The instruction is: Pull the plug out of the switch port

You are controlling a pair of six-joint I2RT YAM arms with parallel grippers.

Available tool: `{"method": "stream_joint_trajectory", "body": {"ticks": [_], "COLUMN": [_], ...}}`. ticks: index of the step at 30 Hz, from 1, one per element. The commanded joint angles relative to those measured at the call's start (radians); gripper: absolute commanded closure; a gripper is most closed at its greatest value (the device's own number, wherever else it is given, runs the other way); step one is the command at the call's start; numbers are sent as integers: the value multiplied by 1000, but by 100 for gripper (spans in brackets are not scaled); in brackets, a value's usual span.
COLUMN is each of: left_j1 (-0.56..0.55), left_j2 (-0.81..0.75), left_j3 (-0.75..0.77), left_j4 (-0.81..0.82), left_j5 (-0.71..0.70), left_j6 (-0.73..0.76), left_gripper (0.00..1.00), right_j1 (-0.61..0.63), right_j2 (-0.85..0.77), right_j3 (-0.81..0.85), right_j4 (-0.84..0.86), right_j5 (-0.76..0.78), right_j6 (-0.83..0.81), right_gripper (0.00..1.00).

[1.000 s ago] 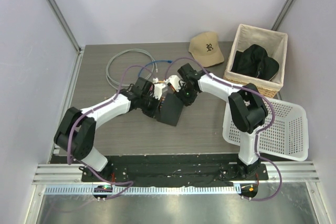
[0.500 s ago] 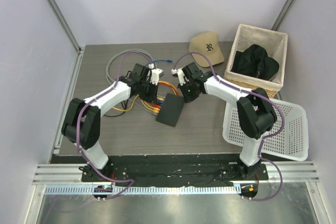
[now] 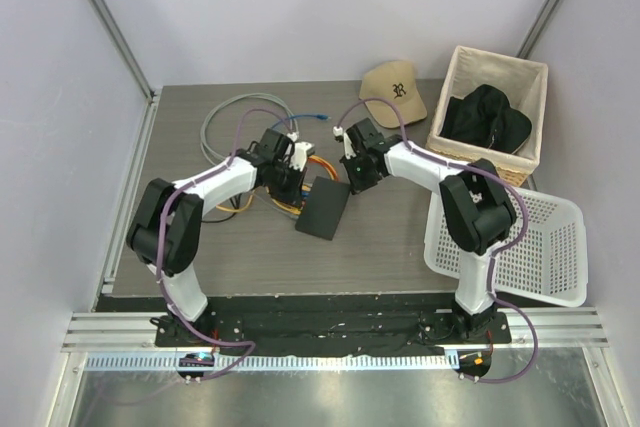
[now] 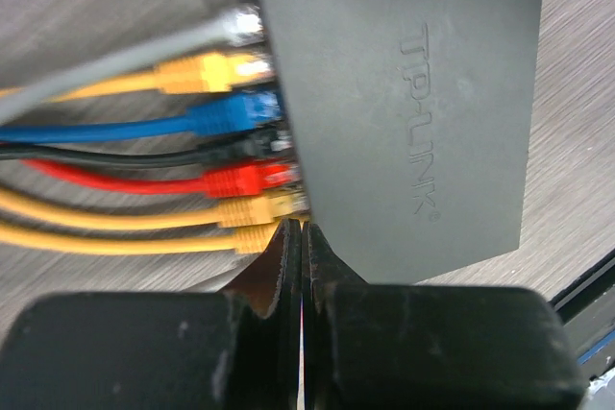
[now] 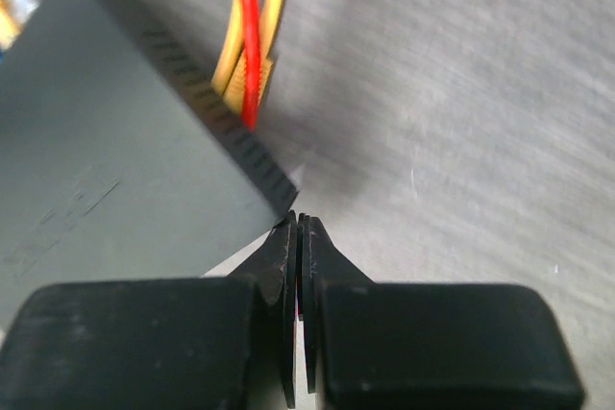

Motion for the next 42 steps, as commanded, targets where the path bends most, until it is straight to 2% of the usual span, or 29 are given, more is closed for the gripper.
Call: {"method": "stream_joint_trajectory", "body": {"ticks": [1,8,18,21,25,26,27,28,29,30,32,34,35,38,40,42], "left_j1": [-26,-81,-225,-236,-215,-204,-184,-175,-159,-150,-117,-81,-43,31,92,123], "left_j2": [19,17,23,22,-30,-93,-125,-203,-237,-272,-346,-371,-377,-330,-281,-200], "left_j3": [-18,-24,-42,-35,-16,-21,-31,-36,-38,-35,-18,-3,14,59,120,171], "left_j4": [13,22,51,53,-26,-29,-39,-46,-53,-70,-79,-84,-84,-116,-148,-209], "left_j5": [20,63,95,86,78,113,131,144,147,133,107,107,104,136,182,245], "left_j6": [0,-6,-15,-12,25,29,46,55,66,87,97,97,95,95,74,75], "left_gripper": [100,100,100,100,99,97,86,80,69,63,49,43,36,32,31,32], "right_j1": [3,3,18,17,-9,-20,-38,-50,-60,-77,-84,-84,-83,-83,-83,-83], "right_j2": [50,103,144,123,86,77,69,54,42,31,-3,-29,-52,-86,-87,-87], "right_j3": [90,133,167,142,151,157,171,179,197,208,251,286,323,387,421,443], "right_j4": [54,57,54,57,65,63,63,62,60,54,47,19,4,-81,-170,-199], "right_j5": [-18,-38,-75,-37,6,12,17,16,11,8,0,-61,-98,-271,-404,-464], "right_j6": [11,-6,-3,-4,-32,-40,-44,-47,-72,-84,-133,-172,-201,-300,-375,-415], "right_gripper": [99,99,98,98,98,96,86,82,77,64,57,47,44,39,38,39]}}
